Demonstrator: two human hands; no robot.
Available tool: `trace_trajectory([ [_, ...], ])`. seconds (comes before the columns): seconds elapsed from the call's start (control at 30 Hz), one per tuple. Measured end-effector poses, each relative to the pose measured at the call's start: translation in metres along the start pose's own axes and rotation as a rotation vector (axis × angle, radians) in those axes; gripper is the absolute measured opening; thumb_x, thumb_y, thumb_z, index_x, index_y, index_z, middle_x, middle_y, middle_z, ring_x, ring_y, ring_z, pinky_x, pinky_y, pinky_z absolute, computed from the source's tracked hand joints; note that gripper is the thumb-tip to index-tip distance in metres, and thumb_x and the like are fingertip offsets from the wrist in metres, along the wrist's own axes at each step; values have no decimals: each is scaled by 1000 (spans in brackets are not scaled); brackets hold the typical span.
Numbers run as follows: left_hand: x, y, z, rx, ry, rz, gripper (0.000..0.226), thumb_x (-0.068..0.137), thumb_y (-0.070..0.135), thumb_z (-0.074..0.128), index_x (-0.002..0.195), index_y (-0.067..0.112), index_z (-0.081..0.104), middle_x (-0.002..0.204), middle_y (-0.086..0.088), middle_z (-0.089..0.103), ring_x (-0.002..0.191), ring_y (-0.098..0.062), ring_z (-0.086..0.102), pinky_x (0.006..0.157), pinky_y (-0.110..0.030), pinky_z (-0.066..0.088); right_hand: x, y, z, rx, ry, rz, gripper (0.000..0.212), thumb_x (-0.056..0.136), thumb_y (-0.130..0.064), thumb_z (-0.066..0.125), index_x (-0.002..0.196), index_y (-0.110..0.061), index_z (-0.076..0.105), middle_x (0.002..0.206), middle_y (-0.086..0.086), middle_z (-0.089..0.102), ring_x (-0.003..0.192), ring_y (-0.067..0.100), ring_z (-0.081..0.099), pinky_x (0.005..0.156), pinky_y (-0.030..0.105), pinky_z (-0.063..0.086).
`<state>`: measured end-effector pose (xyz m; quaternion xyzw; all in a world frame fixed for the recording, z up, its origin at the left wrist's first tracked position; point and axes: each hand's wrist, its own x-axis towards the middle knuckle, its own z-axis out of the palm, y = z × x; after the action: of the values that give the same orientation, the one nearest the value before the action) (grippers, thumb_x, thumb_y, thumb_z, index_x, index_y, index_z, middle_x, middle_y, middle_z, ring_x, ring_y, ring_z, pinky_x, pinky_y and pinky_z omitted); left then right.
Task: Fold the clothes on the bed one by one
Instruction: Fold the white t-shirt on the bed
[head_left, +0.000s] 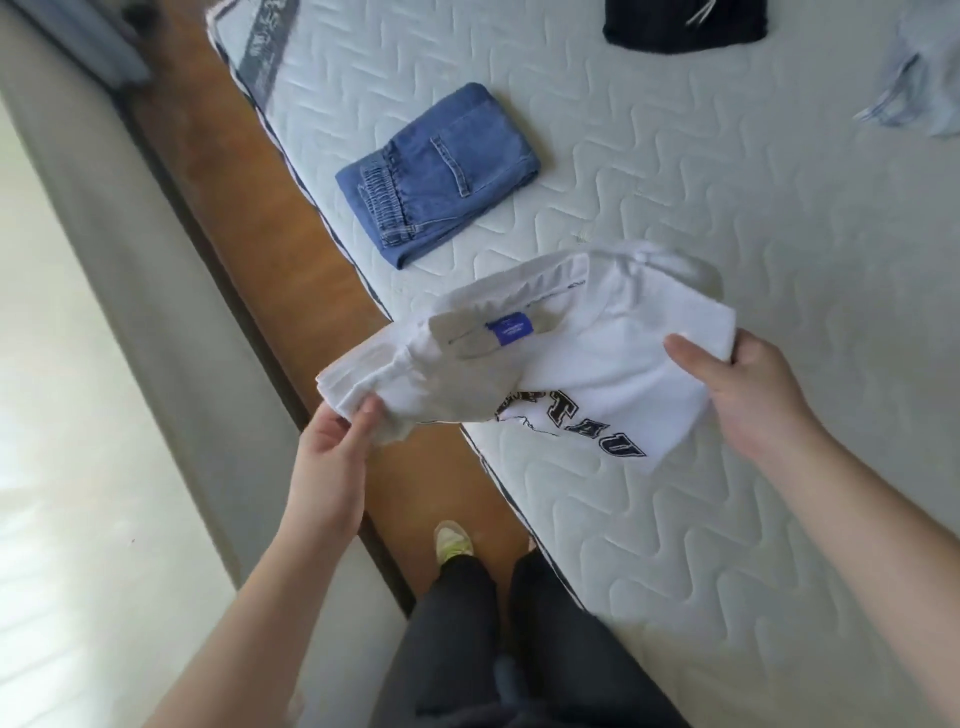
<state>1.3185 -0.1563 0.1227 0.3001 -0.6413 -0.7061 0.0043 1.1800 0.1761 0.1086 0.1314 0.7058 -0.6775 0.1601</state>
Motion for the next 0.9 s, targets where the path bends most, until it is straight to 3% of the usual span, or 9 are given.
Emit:
trace_trajectory([
  [0.13, -22, 41, -26, 66, 75, 107, 28, 100, 30, 53, 125, 25, 63, 125, 1, 67, 121, -16, 60, 101, -37, 45, -46, -33, 2, -1, -9, -95, 10, 84, -15, 74, 89, -24, 74, 92, -11, 76, 82, 3, 70, 68, 15, 52],
  [0.3, -52, 76, -38, 201, 125, 145, 21, 101, 26, 53, 114, 33, 68, 110, 9, 72, 105, -6, 65, 84, -21, 49, -79, -59, 8, -65, -42, -148, 11, 87, -18, 72, 83, -28, 74, 87, -13, 75, 79, 3, 67, 69, 15, 51],
  [0.43, -60, 95, -56, 261, 119, 145, 23, 102, 22, 50, 112, 33, 68, 111, 5, 72, 107, -15, 66, 99, -41, 49, -82, -73, 24, -109, -105, -171, 2, 84, -28, 73, 84, -30, 73, 86, -12, 75, 77, 3, 68, 67, 17, 51],
  [0.53, -68, 104, -71, 280, 104, 139, 25, 103, 21, 48, 115, 30, 68, 115, 3, 72, 112, -18, 65, 105, -47, 46, -83, -77, 40, -156, -140, -219, 7, 81, -33, 74, 81, -39, 72, 81, -16, 74, 71, -3, 66, 62, 13, 48],
  [0.63, -74, 108, -88, 267, 157, 122, 24, 102, 22, 49, 111, 31, 69, 113, 1, 72, 113, -22, 64, 106, -53, 44, -82, -78, 56, -164, -158, -246, 13, 73, -47, 74, 84, -41, 71, 82, -16, 74, 72, -1, 67, 64, 16, 49],
  [0.7, -75, 111, -101, 264, 187, 115, 22, 99, 26, 51, 113, 26, 68, 114, -4, 72, 114, -29, 63, 104, -57, 44, -78, -77, 67, -188, -158, -237, 22, 70, -53, 72, 87, -39, 70, 85, -13, 74, 76, 3, 68, 70, 26, 52],
  [0.8, -68, 116, -123, 251, 233, 103, 19, 99, 22, 55, 113, 21, 68, 110, -7, 73, 110, -30, 65, 101, -58, 46, -68, -82, 90, -237, -173, -249, 21, 72, -52, 70, 89, -39, 69, 90, -12, 74, 86, 11, 69, 81, 38, 53],
  [0.9, -51, 121, -148, 201, 291, 89, 17, 100, 18, 55, 112, 14, 67, 110, -16, 71, 106, -33, 66, 100, -60, 45, -53, -93, 119, -265, -176, -257, 16, 75, -48, 69, 89, -39, 68, 89, -15, 73, 83, 5, 68, 77, 35, 52],
])
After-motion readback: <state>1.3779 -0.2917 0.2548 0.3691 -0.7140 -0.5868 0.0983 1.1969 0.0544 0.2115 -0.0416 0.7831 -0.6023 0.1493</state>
